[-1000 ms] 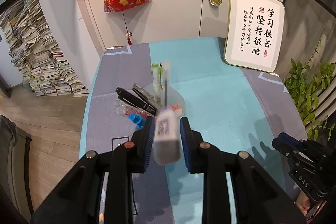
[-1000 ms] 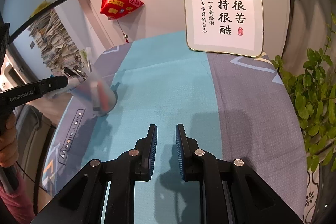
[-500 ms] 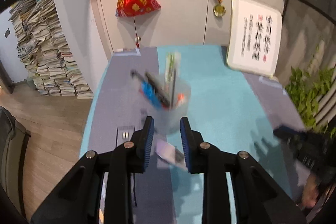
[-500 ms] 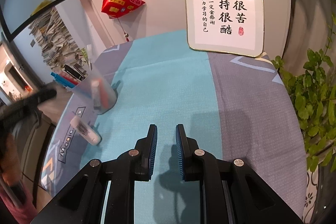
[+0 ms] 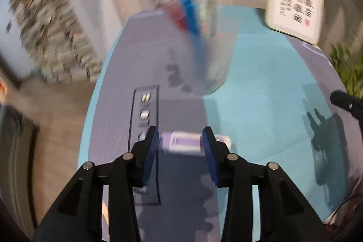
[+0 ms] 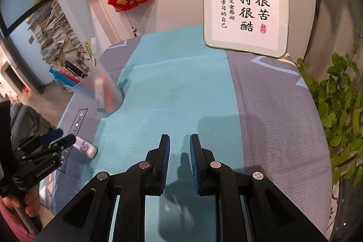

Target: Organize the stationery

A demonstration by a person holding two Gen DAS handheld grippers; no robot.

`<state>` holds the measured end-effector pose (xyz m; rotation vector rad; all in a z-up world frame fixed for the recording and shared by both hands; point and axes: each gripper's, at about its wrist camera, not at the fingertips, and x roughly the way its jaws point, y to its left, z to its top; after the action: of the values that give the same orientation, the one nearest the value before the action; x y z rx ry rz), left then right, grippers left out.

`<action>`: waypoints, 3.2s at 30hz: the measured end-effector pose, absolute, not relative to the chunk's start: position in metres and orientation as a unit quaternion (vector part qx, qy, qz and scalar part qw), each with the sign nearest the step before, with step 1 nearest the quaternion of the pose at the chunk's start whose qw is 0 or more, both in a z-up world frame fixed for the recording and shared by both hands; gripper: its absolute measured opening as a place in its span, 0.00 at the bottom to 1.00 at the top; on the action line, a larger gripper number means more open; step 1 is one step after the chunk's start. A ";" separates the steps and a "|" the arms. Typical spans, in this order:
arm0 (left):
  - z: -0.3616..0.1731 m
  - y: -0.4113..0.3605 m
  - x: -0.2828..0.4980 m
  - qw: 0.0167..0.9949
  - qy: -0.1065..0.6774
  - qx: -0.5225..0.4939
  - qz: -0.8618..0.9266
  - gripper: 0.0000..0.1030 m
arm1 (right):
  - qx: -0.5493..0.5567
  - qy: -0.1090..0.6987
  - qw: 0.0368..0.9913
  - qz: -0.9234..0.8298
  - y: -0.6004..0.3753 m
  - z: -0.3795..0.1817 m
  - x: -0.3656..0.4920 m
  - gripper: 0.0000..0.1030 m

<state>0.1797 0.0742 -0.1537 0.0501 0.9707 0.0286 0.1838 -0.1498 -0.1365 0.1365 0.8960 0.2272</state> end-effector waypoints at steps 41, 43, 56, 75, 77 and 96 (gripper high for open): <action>-0.178 0.048 0.206 0.809 0.508 0.199 -0.218 0.28 | 0.070 0.461 0.881 0.078 -0.150 -0.142 0.174 0.17; -0.172 0.046 0.198 0.813 0.512 0.179 -0.213 0.25 | 0.070 0.463 0.880 0.078 -0.151 -0.143 0.174 0.17; -0.178 0.014 0.181 0.812 0.500 0.223 -0.204 0.26 | 0.071 0.472 0.874 0.086 -0.152 -0.148 0.174 0.17; -0.118 0.014 0.151 0.874 0.412 0.182 -0.183 0.22 | 0.062 0.465 0.878 0.092 -0.147 -0.142 0.164 0.17; -0.107 0.017 0.150 0.883 0.399 0.168 -0.180 0.22 | 0.062 0.464 0.879 0.093 -0.147 -0.141 0.162 0.17; -0.045 0.029 0.245 0.929 0.360 0.061 -0.062 0.22 | 0.076 0.455 0.883 0.089 -0.157 -0.138 0.155 0.17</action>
<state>0.2449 0.0288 -0.0448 0.1247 0.7379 -0.1279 0.1554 -0.1571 -0.1379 0.1589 0.9472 0.1863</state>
